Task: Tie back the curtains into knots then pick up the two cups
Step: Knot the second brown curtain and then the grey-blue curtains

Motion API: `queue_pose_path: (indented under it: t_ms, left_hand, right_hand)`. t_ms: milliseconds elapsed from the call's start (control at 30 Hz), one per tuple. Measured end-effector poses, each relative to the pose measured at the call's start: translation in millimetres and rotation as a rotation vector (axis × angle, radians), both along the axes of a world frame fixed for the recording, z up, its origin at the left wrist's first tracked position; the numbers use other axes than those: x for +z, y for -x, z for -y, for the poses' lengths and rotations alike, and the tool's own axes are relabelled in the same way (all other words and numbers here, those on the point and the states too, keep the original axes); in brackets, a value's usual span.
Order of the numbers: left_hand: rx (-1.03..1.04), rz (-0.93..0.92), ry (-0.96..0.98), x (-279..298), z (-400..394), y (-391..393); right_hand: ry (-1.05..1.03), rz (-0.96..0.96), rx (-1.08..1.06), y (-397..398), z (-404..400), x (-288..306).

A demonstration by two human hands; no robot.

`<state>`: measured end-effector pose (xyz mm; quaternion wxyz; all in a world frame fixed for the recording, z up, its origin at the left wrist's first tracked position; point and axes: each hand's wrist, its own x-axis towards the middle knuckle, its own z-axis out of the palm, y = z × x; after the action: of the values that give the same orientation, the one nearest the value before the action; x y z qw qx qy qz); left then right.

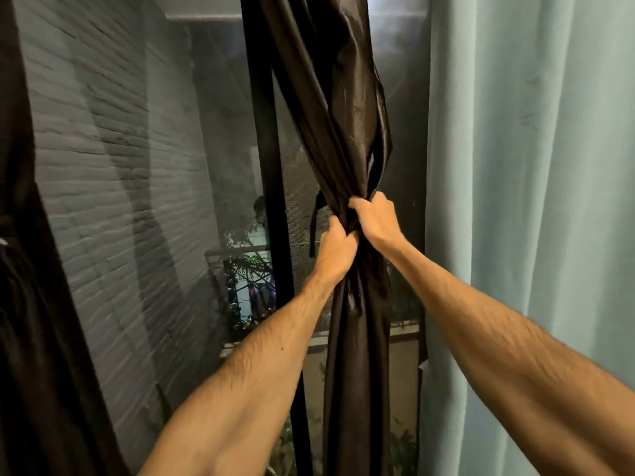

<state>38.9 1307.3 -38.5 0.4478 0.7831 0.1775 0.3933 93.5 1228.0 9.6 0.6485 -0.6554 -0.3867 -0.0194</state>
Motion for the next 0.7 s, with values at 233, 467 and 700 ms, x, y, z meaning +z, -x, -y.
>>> queue_pose_path:
  t_ms: [233,467,700]
  left_hand:
    - [-0.004,0.102,0.107,-16.6,-19.8,10.1]
    - [-0.226,0.285,0.321,-45.5,-63.8,81.8]
    - [-0.154,0.066,0.102,-50.1,-94.7,139.1]
  right_hand:
    - [0.119,0.131,0.048,10.3,-9.6,-8.7]
    - [0.219,0.232,0.108,67.7,-56.8,-24.9]
    - [0.215,0.148,0.136,109.6,-74.7,-28.7]
